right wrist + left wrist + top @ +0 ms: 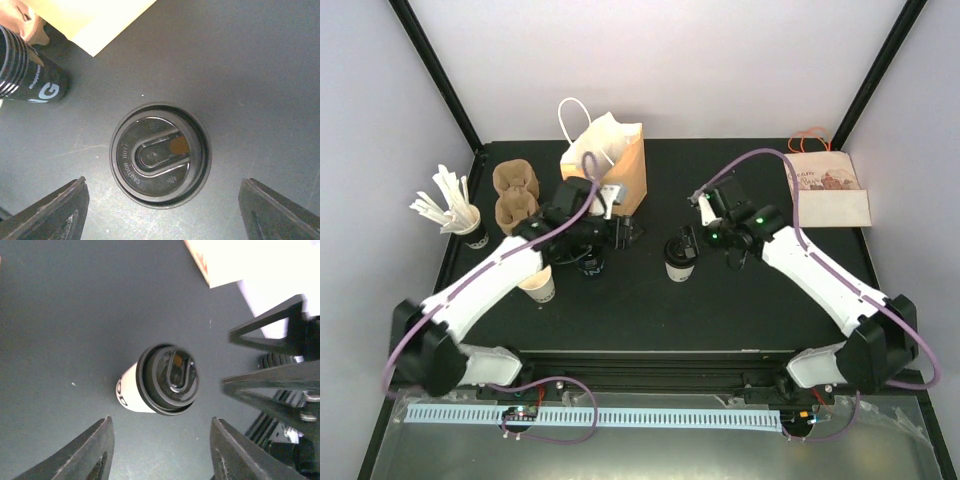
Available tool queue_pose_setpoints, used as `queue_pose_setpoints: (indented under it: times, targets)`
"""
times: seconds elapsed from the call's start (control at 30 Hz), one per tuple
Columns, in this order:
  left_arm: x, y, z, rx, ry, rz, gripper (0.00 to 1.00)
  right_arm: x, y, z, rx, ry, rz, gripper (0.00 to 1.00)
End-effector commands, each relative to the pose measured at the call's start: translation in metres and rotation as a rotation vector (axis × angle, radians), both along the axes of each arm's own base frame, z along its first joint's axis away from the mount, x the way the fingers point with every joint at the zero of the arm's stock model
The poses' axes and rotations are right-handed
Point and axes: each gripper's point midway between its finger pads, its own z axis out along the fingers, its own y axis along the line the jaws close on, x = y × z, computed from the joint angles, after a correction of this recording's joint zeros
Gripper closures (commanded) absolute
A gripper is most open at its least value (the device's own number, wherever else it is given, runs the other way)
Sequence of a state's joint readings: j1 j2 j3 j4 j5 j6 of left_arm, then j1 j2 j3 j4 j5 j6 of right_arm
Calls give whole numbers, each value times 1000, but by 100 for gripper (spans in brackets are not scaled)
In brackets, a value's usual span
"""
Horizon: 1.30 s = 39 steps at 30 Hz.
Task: Pack the takeout coffee
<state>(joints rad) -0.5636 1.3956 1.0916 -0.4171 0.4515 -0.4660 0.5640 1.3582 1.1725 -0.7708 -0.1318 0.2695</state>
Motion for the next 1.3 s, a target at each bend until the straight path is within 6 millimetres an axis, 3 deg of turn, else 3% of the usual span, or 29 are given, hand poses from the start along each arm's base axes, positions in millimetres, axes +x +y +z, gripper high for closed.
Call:
queue_pose_setpoints:
  times: [0.0, 0.07, 0.17, 0.3, 0.43, 0.6, 1.13, 1.27]
  targets:
    - [-4, 52, 57, 104, -254, 145, 37, 2, -4, -11, -172, 6, -29, 9]
    - [-5, 75, 74, 140, -333, 225, 25, 2, 2, -15, -199, 18, -11, 4]
    - [-5, 113, 93, 201, -382, 347, 9, 4, 11, -22, -236, 35, 10, 8]
    - [-5, 143, 100, 260, -383, 434, 3, 4, 20, -32, -263, 60, 33, 14]
    - [-7, 152, 100, 260, -383, 454, 3, 6, 24, -38, -282, 70, 38, 17]
    - [-7, 155, 100, 272, -387, 457, 2, 7, 28, -41, -303, 73, 49, 13]
    - [3, 179, 106, 301, -377, 526, 1, 10, 27, -53, -373, 86, 49, 24]
    - [5, 181, 106, 304, -378, 533, 1, 9, 29, -53, -376, 83, 60, 18]
